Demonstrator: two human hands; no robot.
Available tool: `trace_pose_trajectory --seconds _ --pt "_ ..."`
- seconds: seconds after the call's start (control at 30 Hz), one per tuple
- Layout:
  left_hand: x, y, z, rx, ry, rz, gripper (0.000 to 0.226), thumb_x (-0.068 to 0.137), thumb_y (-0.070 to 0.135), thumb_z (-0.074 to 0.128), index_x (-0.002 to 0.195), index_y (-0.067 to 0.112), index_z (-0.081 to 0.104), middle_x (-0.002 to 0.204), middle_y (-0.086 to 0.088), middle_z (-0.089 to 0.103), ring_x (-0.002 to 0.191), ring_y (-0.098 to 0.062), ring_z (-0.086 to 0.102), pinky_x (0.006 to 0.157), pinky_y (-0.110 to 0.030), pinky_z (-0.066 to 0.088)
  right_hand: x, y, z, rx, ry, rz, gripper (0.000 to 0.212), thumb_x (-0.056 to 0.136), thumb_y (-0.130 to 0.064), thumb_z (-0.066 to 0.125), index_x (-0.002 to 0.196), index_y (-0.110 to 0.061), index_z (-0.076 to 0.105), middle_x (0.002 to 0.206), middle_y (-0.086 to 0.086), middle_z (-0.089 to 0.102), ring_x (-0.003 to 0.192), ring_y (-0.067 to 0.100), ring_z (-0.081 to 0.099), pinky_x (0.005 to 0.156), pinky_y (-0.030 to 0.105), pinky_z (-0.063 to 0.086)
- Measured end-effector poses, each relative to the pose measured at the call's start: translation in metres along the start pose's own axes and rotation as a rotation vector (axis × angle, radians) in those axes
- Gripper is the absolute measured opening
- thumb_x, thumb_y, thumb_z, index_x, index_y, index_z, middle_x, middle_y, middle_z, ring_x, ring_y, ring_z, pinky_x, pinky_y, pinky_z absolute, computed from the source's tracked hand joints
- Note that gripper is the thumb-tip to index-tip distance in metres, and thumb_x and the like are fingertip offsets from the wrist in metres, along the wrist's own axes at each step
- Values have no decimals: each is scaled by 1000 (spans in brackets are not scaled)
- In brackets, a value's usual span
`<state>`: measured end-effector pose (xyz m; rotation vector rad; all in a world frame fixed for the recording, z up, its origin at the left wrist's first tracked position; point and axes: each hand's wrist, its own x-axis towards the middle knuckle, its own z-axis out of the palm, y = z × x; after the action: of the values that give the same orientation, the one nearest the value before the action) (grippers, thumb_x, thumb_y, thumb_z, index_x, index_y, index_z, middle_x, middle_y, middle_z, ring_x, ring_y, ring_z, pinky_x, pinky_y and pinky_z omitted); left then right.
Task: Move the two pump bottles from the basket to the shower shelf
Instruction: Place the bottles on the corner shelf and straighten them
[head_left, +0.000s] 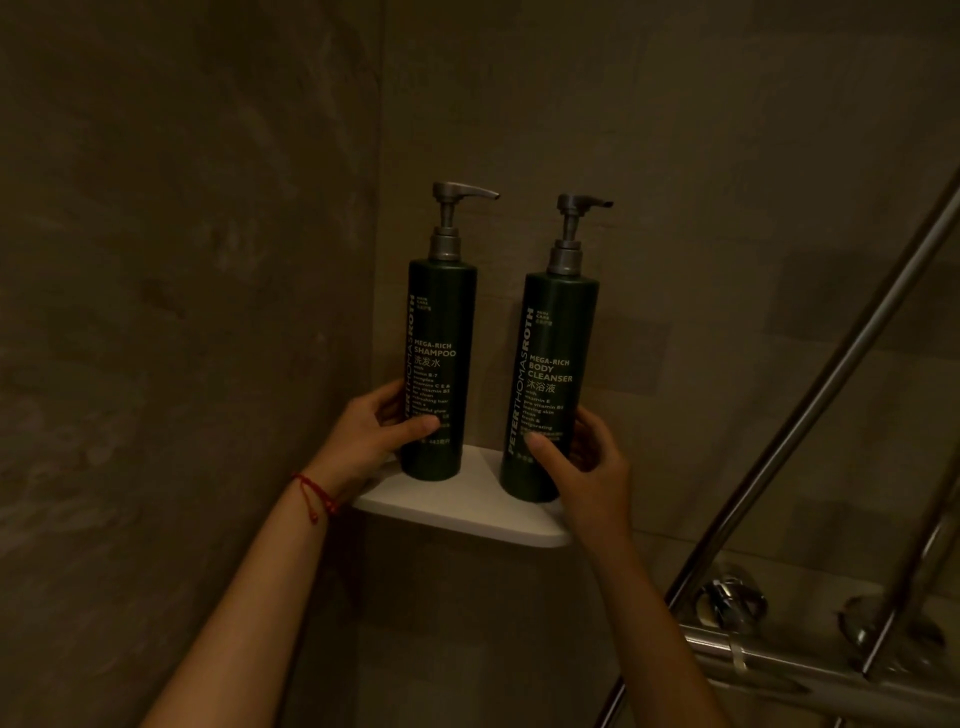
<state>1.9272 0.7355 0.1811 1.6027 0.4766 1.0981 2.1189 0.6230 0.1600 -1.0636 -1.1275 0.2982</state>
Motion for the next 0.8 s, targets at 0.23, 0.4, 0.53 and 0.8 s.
trace_pose_trajectory --seconds 0.23,0.4,0.53,0.8 --pt "1 -1 1 -1 15 -4 49 55 23 69 100 34 54 104 10 62 96 -3 59 76 -22 50 -1 0 -1 -17 11 -2 54 70 -20 72 119 -24 49 101 -19 57 85 -14 58 64 5 48" --pt "1 -1 0 5 13 -10 51 55 23 70 101 35 53 104 13 60 94 1 58 74 -19 50 -2 0 0 -30 13 -7 54 70 -21 72 120 -22 50 102 -18 57 86 -15 58 66 5 48" --pt "0 -1 0 13 27 1 52 65 14 69 111 28 52 103 13 60 94 0 59 72 -18 52 -2 0 0 -34 12 -5 53 70 -20 72 117 -26 49 102 -18 57 86 -17 57 64 4 47" --pt "-4 4 4 39 49 11 62 73 6 65 129 13 41 111 8 55 96 1 53 67 -14 50 -3 -6 1 -43 2 22 54 74 -18 70 123 -20 48 101 -18 57 85 -17 57 65 4 48"
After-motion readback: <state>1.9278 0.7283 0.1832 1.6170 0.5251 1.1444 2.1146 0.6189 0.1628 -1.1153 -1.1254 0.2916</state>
